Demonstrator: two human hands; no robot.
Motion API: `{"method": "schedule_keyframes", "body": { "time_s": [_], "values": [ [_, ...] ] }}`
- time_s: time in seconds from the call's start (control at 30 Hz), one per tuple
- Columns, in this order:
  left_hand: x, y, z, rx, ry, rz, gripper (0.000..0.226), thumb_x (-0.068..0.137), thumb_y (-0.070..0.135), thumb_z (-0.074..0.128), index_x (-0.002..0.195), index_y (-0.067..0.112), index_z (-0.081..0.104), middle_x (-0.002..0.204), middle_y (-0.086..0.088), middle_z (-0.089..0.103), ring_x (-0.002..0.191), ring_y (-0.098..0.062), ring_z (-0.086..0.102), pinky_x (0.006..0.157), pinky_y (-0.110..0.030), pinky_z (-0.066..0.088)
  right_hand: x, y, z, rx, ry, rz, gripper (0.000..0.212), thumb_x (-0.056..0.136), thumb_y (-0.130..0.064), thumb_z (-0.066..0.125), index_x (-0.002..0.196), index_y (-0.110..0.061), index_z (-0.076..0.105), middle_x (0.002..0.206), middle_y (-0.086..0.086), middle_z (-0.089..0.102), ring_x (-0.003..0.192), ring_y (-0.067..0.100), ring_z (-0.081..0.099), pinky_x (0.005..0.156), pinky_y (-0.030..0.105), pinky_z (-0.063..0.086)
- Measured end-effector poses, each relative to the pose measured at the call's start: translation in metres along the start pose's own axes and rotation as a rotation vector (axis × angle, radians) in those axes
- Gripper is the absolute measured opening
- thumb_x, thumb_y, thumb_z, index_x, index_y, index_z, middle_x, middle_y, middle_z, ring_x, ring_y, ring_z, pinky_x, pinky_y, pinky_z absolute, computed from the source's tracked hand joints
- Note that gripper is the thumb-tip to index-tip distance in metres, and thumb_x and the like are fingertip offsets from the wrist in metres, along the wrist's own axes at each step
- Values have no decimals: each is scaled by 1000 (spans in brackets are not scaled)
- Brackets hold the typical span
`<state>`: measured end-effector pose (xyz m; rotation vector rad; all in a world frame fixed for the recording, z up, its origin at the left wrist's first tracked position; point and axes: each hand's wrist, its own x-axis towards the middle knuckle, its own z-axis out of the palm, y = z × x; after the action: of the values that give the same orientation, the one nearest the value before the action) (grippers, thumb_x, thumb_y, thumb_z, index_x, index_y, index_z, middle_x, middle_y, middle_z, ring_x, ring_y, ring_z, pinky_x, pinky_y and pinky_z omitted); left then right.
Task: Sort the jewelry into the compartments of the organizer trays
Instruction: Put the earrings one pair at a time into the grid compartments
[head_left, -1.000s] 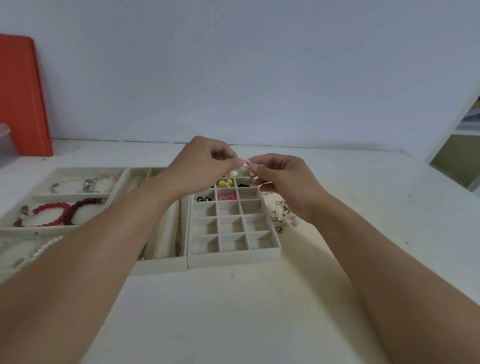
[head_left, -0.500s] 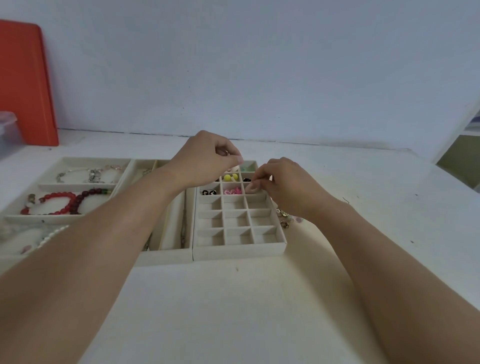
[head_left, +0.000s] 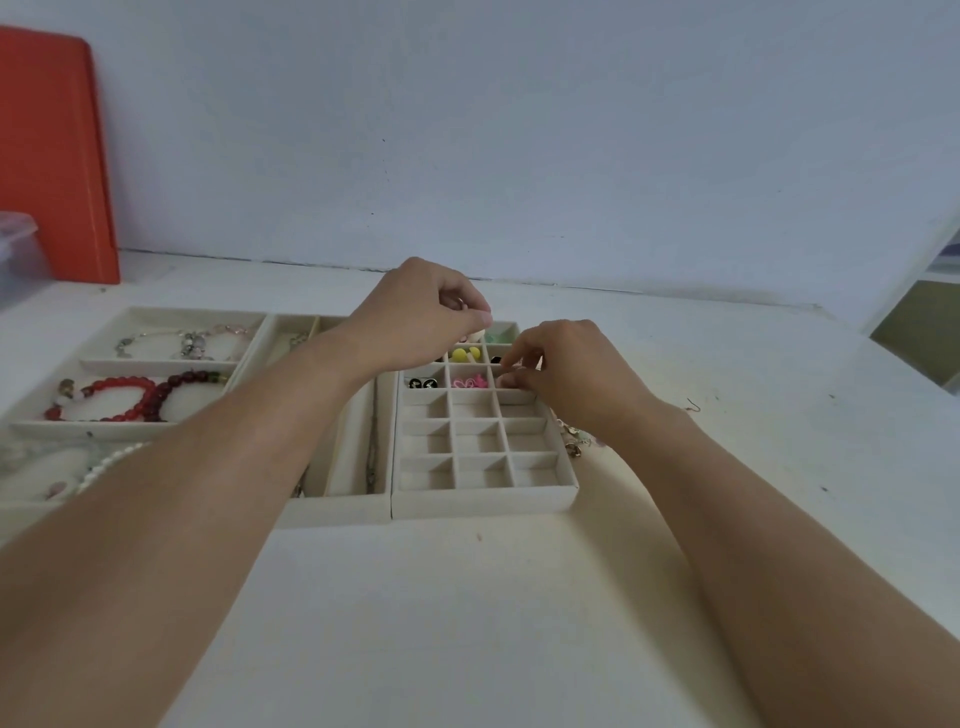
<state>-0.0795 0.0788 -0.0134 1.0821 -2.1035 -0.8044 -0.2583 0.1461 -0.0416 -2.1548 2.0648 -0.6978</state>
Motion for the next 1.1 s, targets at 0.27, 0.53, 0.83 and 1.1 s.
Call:
{"method": "schedule_keyframes", "body": {
  "time_s": [0.27,0.53,0.83,1.1],
  "values": [
    [1,0,-1,-4,-4,5,5,88,26,74,89,22,77,76,6,69,52,8,54,61,-17,42,3,-3,-3,-118,-66,-28,12,92,-18,70,96,-22,80,89,-3,75,79,15,58,68,25,38],
    [2,0,0,-2,-17,7,6,89,26,74,91,21,77,78,5,69,49,8,53,58,-14,41,2,-3,-5,-195,-14,-22,11,91,-27,71,97,-21,79,101,0,57,91,20,56,74,28,37],
    [3,-3,1,33,-40,2,11,94,21,67,99,24,75,84,5,66,52,10,54,54,-7,38,-3,-3,-7,-218,-20,41,18,96,-26,62,98,-21,79,98,1,64,94,22,60,75,32,45],
    [-2,-1,3,9,-46,17,27,95,33,67,121,27,62,85,9,73,69,0,65,71,-28,50,-5,8,-19,108,170,164,13,95,-27,63,95,-28,76,91,-12,71,68,2,60,60,16,44]
  ]
}}
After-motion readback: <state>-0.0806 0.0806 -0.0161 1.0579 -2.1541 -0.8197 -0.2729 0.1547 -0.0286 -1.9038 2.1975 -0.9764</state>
